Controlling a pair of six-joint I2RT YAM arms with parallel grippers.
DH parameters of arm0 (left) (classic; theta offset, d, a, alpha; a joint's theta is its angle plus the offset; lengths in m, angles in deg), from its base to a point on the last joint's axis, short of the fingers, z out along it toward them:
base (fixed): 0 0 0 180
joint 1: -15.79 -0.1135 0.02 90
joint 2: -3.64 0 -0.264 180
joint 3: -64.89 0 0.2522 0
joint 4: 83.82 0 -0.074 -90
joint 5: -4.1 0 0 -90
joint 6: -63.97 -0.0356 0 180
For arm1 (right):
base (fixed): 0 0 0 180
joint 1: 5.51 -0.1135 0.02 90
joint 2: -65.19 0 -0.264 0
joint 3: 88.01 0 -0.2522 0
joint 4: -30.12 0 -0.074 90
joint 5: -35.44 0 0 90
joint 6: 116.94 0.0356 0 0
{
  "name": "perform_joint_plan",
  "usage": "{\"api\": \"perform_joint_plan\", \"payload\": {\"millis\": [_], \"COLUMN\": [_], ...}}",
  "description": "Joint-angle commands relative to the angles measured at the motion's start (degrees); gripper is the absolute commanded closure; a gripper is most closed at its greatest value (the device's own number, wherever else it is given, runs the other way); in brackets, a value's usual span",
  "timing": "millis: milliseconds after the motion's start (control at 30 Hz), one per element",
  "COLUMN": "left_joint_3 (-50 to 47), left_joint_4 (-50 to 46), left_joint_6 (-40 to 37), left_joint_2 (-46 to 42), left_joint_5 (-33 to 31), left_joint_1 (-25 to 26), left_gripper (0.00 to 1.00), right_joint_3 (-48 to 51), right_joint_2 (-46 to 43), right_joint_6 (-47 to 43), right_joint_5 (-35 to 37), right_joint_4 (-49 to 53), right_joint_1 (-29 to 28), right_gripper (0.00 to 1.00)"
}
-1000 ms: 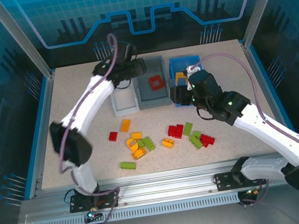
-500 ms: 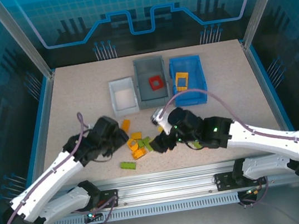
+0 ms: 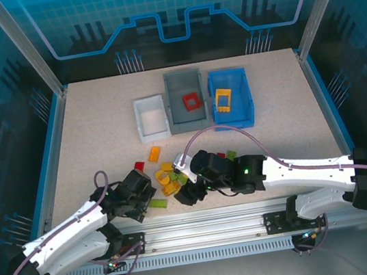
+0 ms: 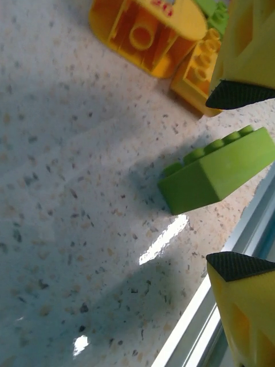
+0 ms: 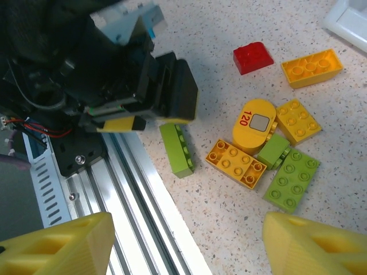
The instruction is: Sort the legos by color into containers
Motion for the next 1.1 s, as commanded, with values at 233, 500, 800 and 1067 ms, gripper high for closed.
{"api": "perform_joint_plan", "payload": {"millis": [233,500,800,1067], "left_joint_3": [-2.0,-1.8,-0.3,17.6], "left_joint_4": [10.7,12.4,12.1,2.6], "left_joint_6": [7.9,9.9,9.0,-16.2], "left_joint_2": [5.6,8.8,10.3,11.2], "left_joint_5": [3.7,4.0,1.6,-4.7], "left_joint_1": [0.5,0.7,0.7,-6.6], "left_gripper": [0.39,0.49,0.81,0.86], "right_joint_3": [2.5,2.5,2.0,3.7], "right_joint_2": [-1.7,-1.5,-2.0,-8.8], "right_joint_6": [2.7,3.0,3.4,7.7], "right_joint_5": [2.6,3.3,4.4,11.4], "right_joint_4": [-2.0,-2.0,-1.6,-6.8], "right_joint_1": [-0.7,-0.6,0.1,5.2], "right_gripper": [0.31,0.31,0.32,0.35]}}
